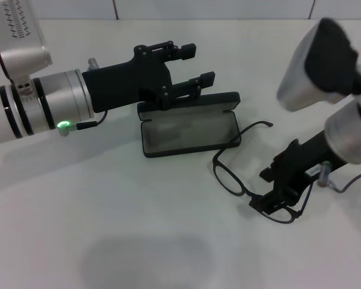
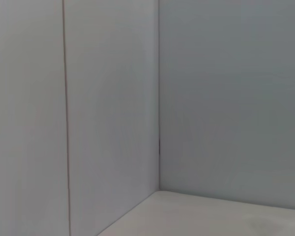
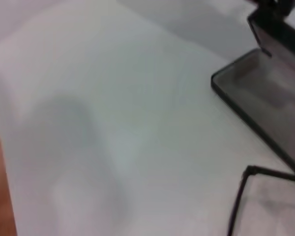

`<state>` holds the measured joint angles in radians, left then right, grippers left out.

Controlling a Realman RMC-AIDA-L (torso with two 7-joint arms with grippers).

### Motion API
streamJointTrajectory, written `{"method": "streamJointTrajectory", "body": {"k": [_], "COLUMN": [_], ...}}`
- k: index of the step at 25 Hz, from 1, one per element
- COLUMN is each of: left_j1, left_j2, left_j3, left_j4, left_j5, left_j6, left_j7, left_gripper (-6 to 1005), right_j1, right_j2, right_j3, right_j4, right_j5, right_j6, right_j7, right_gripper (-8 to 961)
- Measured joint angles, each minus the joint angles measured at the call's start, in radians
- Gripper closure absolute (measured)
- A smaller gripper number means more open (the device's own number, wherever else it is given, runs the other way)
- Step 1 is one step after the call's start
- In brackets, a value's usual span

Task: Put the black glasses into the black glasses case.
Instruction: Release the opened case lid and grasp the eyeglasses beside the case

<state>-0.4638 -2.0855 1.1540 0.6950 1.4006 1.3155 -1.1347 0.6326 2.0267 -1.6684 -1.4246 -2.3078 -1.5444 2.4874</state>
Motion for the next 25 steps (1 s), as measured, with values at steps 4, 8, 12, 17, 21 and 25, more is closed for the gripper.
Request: {"method": "streamJointTrajectory", "body": {"k": [4, 8, 12, 17, 21, 25], "left_j1": [-0.006, -0.006, -0.005, -0.004, 0.000, 0.002], "left_j2": [0.000, -0.001, -0.001, -0.004, -0.005, -0.006], "left_j3": [0.005, 0.007, 0.007, 0.007, 0.005, 0.005], "left_j4": [0.001, 0.006, 0.003, 0.000, 0.000, -0.001], "left_j5": [0.007, 0.007, 0.005, 0.005, 0.000, -0.001], "left_j6": [0.001, 0.002, 0.008, 0.032, 0.054, 0.059], "left_j7": [0.001, 0.001, 0.001, 0.008, 0.019, 0.020], "left_gripper": [350, 350, 351, 351, 350, 350], "right_j1": [0.022, 0.018, 0.012, 0.009, 0.008, 0.001], "right_j2": [0.003, 0.003, 0.003, 0.002, 0.000, 0.000], "right_j3": [-0.080, -0.134, -0.160, -0.183, -0.193, -0.199], "right_j4": [0.069, 0.086, 0.087, 0.086, 0.084, 0.083], "right_j5": [-0.010, -0.016, -0.019, -0.022, -0.027, -0.027], "right_j6": [0.063, 0.102, 0.127, 0.159, 0.177, 0.191], "right_j7": [0.035, 0.048, 0.048, 0.042, 0.039, 0.011], "right_gripper": [363, 383, 380, 441, 524, 550]}}
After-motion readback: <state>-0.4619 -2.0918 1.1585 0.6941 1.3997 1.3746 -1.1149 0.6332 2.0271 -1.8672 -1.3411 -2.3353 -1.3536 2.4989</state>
